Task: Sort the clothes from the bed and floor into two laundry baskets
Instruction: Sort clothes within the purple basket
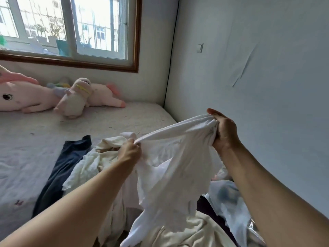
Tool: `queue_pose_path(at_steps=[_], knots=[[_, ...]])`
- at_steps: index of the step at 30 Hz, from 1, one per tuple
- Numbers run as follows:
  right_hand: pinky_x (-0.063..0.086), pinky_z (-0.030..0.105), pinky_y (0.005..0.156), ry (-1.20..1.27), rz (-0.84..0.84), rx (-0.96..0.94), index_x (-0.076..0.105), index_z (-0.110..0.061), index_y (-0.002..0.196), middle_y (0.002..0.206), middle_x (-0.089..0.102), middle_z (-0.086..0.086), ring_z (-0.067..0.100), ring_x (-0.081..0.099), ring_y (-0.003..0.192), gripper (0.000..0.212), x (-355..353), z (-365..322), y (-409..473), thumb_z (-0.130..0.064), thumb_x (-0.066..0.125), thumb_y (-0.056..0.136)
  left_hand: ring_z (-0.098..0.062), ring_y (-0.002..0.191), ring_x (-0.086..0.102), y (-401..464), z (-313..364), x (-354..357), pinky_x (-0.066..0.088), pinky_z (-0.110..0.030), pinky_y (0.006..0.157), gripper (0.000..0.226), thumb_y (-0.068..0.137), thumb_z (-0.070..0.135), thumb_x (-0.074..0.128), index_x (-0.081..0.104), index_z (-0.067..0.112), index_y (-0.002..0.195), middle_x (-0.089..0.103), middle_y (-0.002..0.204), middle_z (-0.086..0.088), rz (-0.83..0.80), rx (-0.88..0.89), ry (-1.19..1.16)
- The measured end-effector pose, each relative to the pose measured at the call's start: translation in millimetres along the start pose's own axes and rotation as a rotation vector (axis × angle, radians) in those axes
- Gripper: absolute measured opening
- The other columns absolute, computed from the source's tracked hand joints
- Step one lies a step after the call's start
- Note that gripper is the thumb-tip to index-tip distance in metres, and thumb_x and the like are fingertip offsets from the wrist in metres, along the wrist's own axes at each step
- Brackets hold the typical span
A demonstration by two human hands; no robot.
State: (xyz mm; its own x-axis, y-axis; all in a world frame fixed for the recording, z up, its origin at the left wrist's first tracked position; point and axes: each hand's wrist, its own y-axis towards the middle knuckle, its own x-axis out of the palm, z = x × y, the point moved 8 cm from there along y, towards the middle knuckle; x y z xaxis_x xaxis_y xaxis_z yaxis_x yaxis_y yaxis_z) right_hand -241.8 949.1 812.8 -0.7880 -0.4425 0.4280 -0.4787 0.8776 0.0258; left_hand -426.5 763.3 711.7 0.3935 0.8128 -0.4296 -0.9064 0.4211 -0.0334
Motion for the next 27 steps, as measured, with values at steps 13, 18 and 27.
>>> queue_pose_path(at_steps=[13,18,27], knots=[[0.053,0.018,0.046,-0.103,-0.128,0.16,0.061,-0.003,0.08,0.058,0.066,0.003,0.01,0.063,0.05,0.016,39,70,-35,-0.009,0.054,0.094,-0.02,0.063,0.047,-21,53,-76,0.034,-0.025,0.052,0.028,0.078,0.028,0.067,0.056,0.012,0.058,0.049,0.056,-0.001,0.005,0.099,-0.092],[0.054,0.019,0.05,-0.046,-0.3,0.217,0.059,-0.005,0.081,0.073,0.059,0.008,0.009,0.062,0.05,0.02,106,79,-67,-0.013,0.05,0.097,-0.021,0.071,0.062,-50,22,-97,0.055,-0.031,0.067,0.041,0.059,0.024,0.087,0.069,0.012,0.094,0.07,0.086,-0.01,-0.263,0.024,0.071],[0.053,0.026,0.056,0.019,-0.546,0.368,0.059,-0.006,0.072,0.053,0.063,0.003,0.011,0.06,0.046,0.03,203,110,-148,-0.016,0.048,0.098,-0.028,0.088,0.07,-83,-33,-163,0.059,-0.045,0.08,0.055,0.05,0.026,0.089,0.068,0.011,0.099,0.072,0.096,-0.013,-0.243,-0.049,0.189]])
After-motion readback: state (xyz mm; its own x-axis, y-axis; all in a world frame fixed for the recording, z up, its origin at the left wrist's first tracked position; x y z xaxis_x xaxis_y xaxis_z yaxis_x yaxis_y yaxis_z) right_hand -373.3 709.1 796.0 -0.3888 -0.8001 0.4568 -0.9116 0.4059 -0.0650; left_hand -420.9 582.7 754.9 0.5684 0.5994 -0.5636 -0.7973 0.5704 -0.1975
